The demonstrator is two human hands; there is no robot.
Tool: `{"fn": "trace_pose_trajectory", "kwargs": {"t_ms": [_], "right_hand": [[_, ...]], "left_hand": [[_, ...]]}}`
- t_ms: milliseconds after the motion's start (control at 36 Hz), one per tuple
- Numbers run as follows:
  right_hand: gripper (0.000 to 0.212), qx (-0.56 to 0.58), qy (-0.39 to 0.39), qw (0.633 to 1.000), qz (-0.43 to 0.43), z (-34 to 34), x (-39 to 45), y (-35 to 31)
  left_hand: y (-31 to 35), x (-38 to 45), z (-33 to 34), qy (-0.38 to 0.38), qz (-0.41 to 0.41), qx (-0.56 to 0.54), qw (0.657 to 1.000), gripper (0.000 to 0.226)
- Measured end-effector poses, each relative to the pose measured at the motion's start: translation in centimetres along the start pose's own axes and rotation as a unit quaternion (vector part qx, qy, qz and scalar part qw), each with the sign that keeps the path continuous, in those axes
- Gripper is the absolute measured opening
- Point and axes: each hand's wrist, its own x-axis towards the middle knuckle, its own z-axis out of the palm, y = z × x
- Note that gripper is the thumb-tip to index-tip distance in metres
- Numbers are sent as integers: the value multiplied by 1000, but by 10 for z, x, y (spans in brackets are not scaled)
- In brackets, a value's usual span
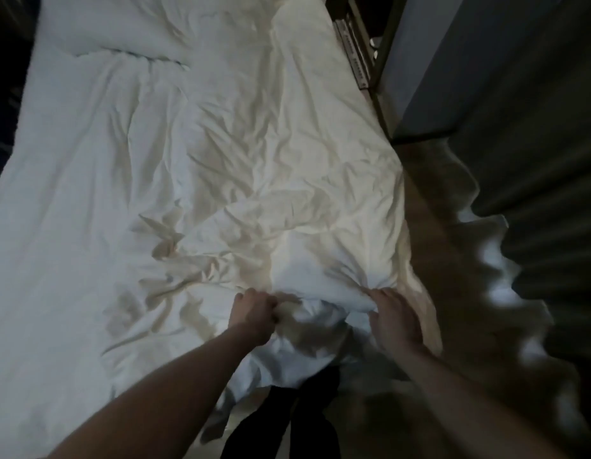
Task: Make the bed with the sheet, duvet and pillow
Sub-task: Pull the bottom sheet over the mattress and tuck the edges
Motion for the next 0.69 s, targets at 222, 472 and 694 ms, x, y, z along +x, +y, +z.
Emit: {"fn": "trace_pose_trajectory", "kwargs": {"t_ms": [222,472,694], "right_hand": [[41,-64,106,987,102,-60,-73,88],[46,-92,-124,934,321,-81,-45,99],[56,132,-152,921,333,-67,-70,105]], "left_hand": [[74,-74,24,-70,178,-87,978,29],[90,-63,21,-224,188,-31,956,28],[57,-49,15,28,-87,-113,989,64]]}}
